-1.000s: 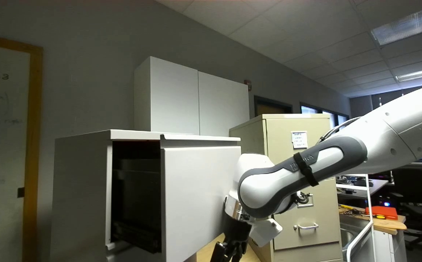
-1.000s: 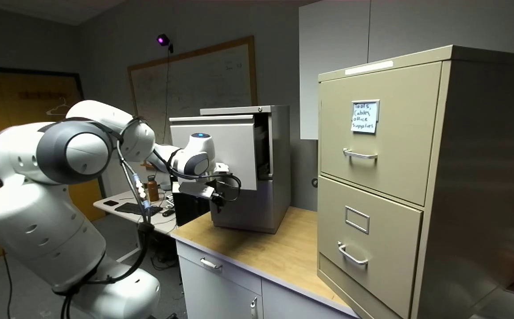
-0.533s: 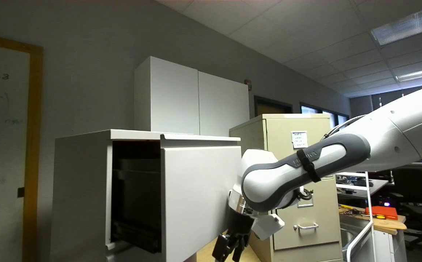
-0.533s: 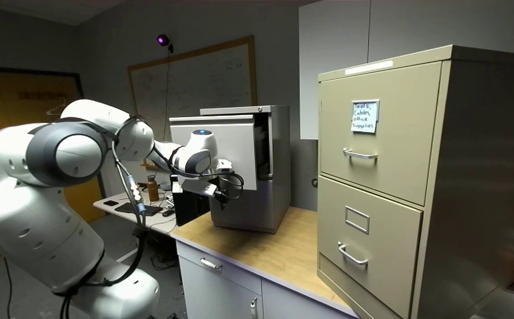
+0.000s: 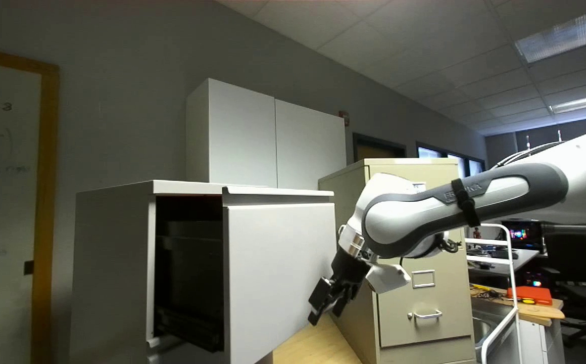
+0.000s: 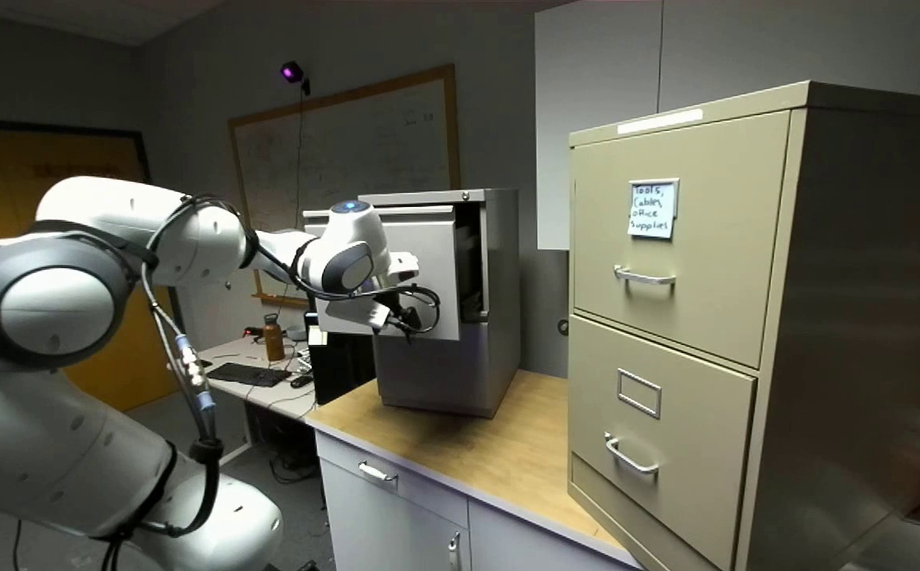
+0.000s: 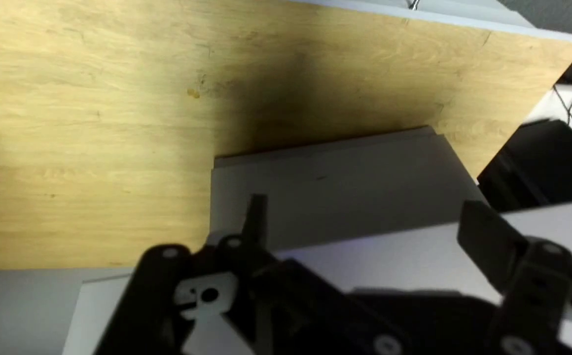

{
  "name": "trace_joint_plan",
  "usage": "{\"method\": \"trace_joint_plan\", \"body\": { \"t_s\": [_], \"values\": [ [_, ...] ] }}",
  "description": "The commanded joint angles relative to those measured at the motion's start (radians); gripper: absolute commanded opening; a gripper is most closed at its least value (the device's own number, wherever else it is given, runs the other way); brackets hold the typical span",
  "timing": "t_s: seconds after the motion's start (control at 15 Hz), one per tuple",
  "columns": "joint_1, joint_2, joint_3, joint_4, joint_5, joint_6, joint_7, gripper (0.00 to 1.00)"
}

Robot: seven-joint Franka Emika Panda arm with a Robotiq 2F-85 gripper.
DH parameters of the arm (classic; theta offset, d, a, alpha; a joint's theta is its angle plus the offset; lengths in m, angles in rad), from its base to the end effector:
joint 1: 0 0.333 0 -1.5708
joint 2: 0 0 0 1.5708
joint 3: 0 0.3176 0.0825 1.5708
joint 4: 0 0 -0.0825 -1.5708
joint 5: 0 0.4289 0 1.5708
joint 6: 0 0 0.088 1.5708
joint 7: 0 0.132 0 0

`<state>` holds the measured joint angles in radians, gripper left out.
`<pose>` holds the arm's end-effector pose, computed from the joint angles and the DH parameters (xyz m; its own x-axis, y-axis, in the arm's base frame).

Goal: Push the top drawer of the left cabinet shut

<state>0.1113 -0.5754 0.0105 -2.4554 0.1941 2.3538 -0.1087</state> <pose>0.4645 0.0632 0.5156 0.8837 0.0803 0.4611 0.1562 -0.9793 -0.1289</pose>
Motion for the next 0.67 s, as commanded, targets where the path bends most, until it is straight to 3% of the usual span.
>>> {"method": "trace_joint_plan", "body": {
  "t_s": [0.0, 0.6],
  "values": [
    [-0.018, -0.088, 0.000, -0.030, -0.018, 0.077, 0.019, 0.75],
    [-0.019, -0.169, 0.049, -0.084, -0.035, 0.333, 0.075, 0.07]
  ]
}}
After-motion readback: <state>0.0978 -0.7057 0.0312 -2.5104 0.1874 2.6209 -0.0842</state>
